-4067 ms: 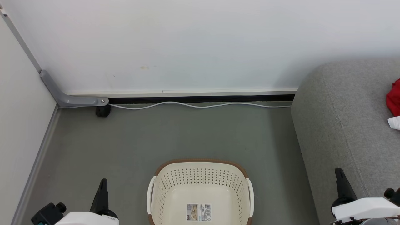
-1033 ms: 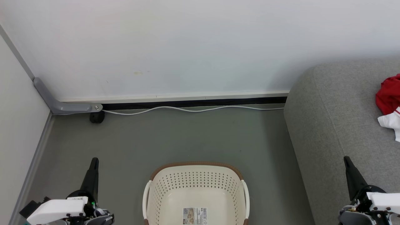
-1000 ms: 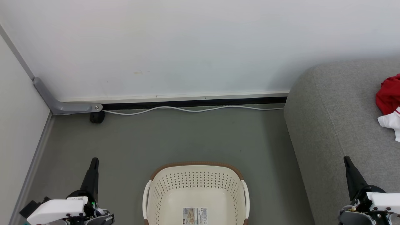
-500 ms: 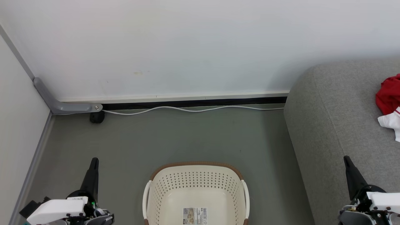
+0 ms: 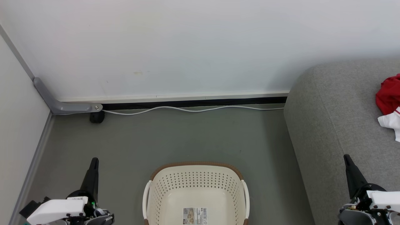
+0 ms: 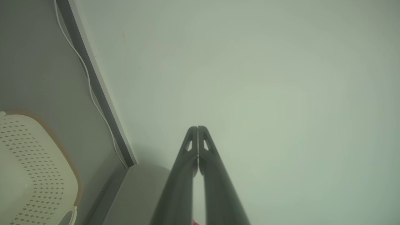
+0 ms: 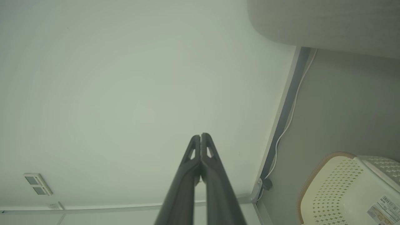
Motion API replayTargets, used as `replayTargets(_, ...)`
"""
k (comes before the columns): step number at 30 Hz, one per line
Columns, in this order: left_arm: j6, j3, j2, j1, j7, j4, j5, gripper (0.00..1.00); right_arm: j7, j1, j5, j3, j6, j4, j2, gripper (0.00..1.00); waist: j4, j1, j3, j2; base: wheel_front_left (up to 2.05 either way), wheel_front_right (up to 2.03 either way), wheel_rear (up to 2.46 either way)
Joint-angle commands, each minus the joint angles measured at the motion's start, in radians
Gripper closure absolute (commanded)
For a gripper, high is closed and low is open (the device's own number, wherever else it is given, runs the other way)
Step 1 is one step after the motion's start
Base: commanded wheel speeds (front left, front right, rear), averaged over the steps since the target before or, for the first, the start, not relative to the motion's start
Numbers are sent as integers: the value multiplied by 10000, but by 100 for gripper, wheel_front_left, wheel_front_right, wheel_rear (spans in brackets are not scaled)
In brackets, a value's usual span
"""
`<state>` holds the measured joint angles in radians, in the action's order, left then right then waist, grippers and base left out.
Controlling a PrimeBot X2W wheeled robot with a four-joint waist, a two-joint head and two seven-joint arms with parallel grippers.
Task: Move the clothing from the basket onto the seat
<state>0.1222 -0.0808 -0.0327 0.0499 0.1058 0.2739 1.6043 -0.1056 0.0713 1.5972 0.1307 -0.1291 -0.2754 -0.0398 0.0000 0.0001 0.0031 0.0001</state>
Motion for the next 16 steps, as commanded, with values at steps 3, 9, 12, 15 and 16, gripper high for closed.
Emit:
replayTargets(3, 84, -329, -175, 582, 75, -287, 44, 100, -77, 366, 114, -168, -16, 307, -104, 100, 0, 0, 0, -1, 0, 0, 0)
replayTargets(9, 84, -329, -175, 582, 74, -287, 44, 100, -77, 366, 114, -169, -16, 307, -104, 100, 0, 0, 0, -1, 0, 0, 0)
replayTargets(12, 84, -329, -175, 582, 74, -287, 44, 100, -77, 366, 114, -169, -16, 307, -104, 100, 0, 0, 0, -1, 0, 0, 0)
replayTargets(15, 84, -329, -175, 582, 74, -287, 44, 100, -77, 366, 114, -169, -16, 307, -104, 100, 0, 0, 0, -1, 0, 0, 0)
replayTargets(16, 84, -329, -175, 582, 74, -287, 44, 100, -77, 366, 114, -169, -16, 307, -104, 100, 0, 0, 0, -1, 0, 0, 0)
